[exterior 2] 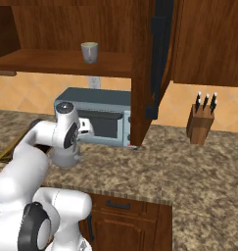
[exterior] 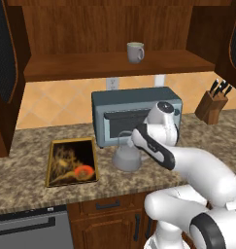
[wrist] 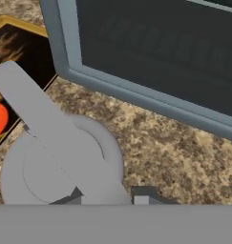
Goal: Pick the kettle from the counter and place it on the tray. Then pick the mug from the cabinet and place it on the tray. Then close the cabinet doors.
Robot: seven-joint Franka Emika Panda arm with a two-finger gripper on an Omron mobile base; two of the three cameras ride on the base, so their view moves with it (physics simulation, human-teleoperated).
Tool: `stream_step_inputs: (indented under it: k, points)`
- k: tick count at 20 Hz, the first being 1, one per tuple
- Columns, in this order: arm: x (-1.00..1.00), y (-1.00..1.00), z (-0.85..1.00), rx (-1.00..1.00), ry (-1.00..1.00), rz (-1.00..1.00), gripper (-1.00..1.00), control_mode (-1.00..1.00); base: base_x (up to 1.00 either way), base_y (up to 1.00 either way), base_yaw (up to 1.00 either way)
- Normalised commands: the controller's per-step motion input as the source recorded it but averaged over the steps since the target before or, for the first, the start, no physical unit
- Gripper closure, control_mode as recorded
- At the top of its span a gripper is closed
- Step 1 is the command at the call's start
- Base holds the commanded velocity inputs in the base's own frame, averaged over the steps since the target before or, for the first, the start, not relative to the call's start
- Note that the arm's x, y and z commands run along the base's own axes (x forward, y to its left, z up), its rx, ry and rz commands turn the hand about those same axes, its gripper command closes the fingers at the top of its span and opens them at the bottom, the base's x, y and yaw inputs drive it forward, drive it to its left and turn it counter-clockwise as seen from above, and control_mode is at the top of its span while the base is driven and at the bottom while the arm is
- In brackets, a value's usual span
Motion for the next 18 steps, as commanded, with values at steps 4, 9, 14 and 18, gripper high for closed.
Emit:
stream_step_inputs:
  k: [4, 9, 14, 18]
  points:
    - [-0.05, 0.44, 0.64, 0.0, 0.0, -0.06, 1.0, -1.0, 0.0, 0.0, 0.0]
    - [0.0, 0.62, 0.3, 0.0, 0.0, -0.05, 1.0, -1.0, 0.0, 0.0, 0.0]
    - [0.0, 0.68, 0.0, 0.0, 0.0, -0.02, 1.0, -1.0, 0.0, 0.0, 0.0]
    - [0.0, 0.66, 0.0, 0.0, 0.0, -0.03, 1.0, -1.0, 0.0, 0.0, 0.0]
